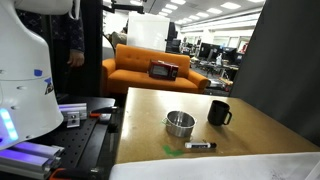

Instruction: Turn the circular rack anti clockwise

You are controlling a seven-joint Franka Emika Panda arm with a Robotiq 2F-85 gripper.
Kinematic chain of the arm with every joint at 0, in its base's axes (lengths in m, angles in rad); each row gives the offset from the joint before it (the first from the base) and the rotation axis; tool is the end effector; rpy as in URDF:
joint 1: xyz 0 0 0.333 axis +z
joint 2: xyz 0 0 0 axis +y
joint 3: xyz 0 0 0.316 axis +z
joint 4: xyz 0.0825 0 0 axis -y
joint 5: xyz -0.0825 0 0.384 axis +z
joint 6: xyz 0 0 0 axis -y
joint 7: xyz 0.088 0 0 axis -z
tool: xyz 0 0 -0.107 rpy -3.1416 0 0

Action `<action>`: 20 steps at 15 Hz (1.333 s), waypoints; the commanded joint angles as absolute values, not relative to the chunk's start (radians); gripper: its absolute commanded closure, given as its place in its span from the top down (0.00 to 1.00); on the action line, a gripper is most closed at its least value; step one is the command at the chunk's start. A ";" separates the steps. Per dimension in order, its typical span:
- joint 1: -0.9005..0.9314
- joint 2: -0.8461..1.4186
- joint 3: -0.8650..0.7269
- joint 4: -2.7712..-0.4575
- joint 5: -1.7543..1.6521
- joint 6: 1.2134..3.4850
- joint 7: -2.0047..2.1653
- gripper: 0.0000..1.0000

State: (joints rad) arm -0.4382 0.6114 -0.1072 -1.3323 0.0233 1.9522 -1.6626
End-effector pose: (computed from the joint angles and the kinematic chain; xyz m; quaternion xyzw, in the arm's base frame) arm 0.6294 -0.3606 0.3769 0.8449 0.5346 -0.0150 0.0142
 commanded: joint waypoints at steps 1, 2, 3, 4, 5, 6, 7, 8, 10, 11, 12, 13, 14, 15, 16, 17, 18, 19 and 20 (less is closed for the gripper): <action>-0.440 0.547 -0.108 -1.351 0.075 1.905 -1.579 0.00; -0.440 0.531 -0.107 -1.354 0.086 1.898 -1.561 0.00; -0.442 0.509 -0.107 -1.357 0.101 1.885 -1.543 0.00; -0.444 0.491 -0.103 -1.371 0.110 1.890 -1.530 0.00; -0.441 0.467 -0.106 -1.382 0.114 1.888 -1.514 0.00; -0.440 0.452 -0.106 -1.389 0.118 1.889 -1.505 0.00; -0.437 0.431 -0.107 -1.401 0.116 1.891 -1.492 0.00; -0.436 0.415 -0.107 -1.411 0.115 1.897 -1.482 0.00; -0.432 0.387 -0.107 -1.430 0.110 1.899 -1.466 0.00; -0.430 0.374 -0.107 -1.442 0.108 1.903 -1.461 0.13; -0.428 0.364 -0.106 -1.450 0.107 1.902 -1.452 0.27; -0.425 0.351 -0.107 -1.466 0.101 1.907 -1.449 0.33; -0.408 0.348 -0.125 -1.468 0.096 1.904 -1.451 0.38; -0.414 0.385 -0.124 -1.415 0.103 1.880 -1.466 0.22; -0.411 0.378 -0.125 -1.424 0.103 1.880 -1.465 0.30; -0.410 0.375 -0.126 -1.428 0.103 1.880 -1.464 0.36; -0.410 0.374 -0.126 -1.430 0.103 1.881 -1.464 0.38; -0.410 0.374 -0.126 -1.432 0.103 1.881 -1.464 0.38; -0.410 0.374 -0.127 -1.433 0.103 1.881 -1.464 0.38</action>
State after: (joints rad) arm -0.4221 0.3710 -0.1107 -1.4396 0.0964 1.8862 -1.4601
